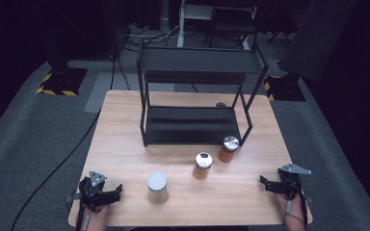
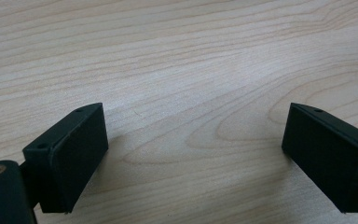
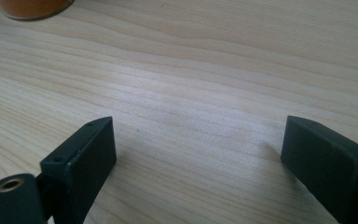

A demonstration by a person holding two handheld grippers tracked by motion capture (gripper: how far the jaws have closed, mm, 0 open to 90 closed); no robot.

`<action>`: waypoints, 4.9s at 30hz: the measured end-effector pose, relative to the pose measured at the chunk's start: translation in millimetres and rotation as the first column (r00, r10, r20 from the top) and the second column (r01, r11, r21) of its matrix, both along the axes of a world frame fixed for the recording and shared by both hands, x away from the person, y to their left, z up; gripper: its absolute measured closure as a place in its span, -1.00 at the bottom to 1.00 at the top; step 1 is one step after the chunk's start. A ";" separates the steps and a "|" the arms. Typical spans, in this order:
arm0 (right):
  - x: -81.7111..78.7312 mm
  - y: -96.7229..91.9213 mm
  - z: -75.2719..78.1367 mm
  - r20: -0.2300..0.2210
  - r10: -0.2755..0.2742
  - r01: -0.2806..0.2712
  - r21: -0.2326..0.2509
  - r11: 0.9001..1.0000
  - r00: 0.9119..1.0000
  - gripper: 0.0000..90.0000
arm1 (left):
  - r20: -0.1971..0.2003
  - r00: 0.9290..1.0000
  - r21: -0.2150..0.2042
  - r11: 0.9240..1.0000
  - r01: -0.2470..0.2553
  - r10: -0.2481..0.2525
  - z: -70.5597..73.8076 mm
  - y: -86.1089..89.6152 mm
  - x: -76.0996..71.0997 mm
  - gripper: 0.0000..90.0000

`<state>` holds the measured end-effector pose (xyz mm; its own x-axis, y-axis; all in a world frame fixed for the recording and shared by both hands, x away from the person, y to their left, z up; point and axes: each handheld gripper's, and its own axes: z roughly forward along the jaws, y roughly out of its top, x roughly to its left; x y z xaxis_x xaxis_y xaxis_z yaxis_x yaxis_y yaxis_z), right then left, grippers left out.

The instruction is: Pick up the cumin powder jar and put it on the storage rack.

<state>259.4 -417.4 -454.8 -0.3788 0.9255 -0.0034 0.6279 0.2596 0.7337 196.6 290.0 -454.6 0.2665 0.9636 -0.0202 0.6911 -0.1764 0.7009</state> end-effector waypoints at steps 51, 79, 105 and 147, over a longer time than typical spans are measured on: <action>0.0 0.0 0.1 0.000 0.000 0.000 0.000 1.000 1.000 -0.78 | 0.256 0.960 -0.166 0.974 0.156 -0.111 113.8 -9.6 -52.9 -0.81; 0.0 0.0 0.1 0.000 0.000 0.000 0.000 1.000 1.000 -0.78 | 0.271 0.908 -0.107 0.928 0.357 -0.319 134.9 -75.1 -38.4 -0.82; 0.0 0.0 0.1 0.000 0.000 0.000 0.000 1.000 1.000 -0.78 | 0.199 0.914 -0.078 0.924 0.375 -0.354 111.4 -94.2 -25.9 -0.80; 0.0 0.1 0.1 0.000 0.000 0.000 0.000 1.000 1.000 -0.78 | 0.099 0.943 -0.070 0.943 0.324 -0.316 77.9 -98.2 -10.3 -0.25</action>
